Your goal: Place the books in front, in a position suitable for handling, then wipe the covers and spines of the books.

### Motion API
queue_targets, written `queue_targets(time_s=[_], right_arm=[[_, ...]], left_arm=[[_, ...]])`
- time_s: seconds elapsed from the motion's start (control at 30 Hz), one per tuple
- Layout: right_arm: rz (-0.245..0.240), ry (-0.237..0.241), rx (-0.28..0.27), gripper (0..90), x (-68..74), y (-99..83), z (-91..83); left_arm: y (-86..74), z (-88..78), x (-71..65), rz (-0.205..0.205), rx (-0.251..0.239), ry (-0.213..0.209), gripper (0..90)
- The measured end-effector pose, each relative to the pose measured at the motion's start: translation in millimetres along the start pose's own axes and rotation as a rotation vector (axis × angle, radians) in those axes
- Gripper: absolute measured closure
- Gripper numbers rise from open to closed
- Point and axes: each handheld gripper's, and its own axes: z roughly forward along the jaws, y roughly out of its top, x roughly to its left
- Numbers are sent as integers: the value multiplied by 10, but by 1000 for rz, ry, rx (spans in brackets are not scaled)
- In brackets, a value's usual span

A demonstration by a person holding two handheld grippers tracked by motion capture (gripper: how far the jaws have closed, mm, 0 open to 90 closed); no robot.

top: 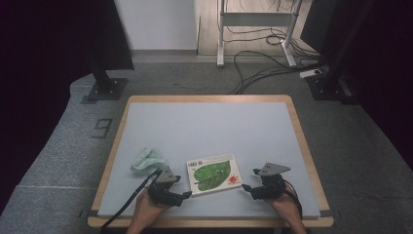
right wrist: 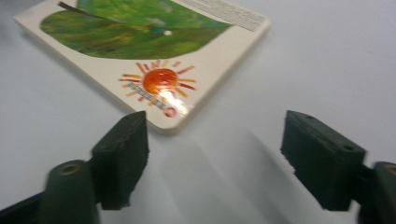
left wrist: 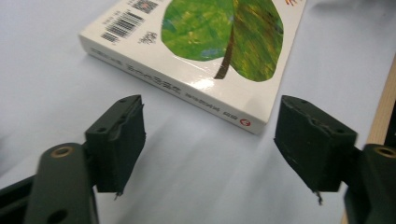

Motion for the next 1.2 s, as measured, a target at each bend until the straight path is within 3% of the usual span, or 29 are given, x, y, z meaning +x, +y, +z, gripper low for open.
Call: queue_targets(time_s=[0.23, 0.4, 0.47, 0.57, 0.7, 0.8, 0.93, 1.03, 1.2], right_arm=[[34, -76, 20, 132, -144, -47, -147], [118, -145, 29, 74, -310, -140, -271], [145, -173, 38, 0, -371, -184, -292], [170, -216, 52, 0, -444, -249, -295], [203, -228, 65, 0, -495, -287, -268], [183, -244, 99, 0, -475, -276, -231], [184, -241, 95, 0, -478, -283, -232], [182, -244, 94, 0, -475, -284, -229], [183, -244, 93, 0, -474, -286, -229]], left_arm=[[30, -160, 115, 11, -21, 23, 173], [64, -306, 273, -22, -63, 21, 138], [75, -353, 328, -25, -77, 37, 118], [94, -429, 444, -36, -77, 64, 66], [114, -505, 591, -65, -60, 90, 37], [113, -542, 688, -86, -57, 106, 30], [117, -588, 784, -108, -27, 123, 0], [122, -631, 841, -132, -34, 129, 0], [108, -702, 958, -175, -57, 181, 0]])
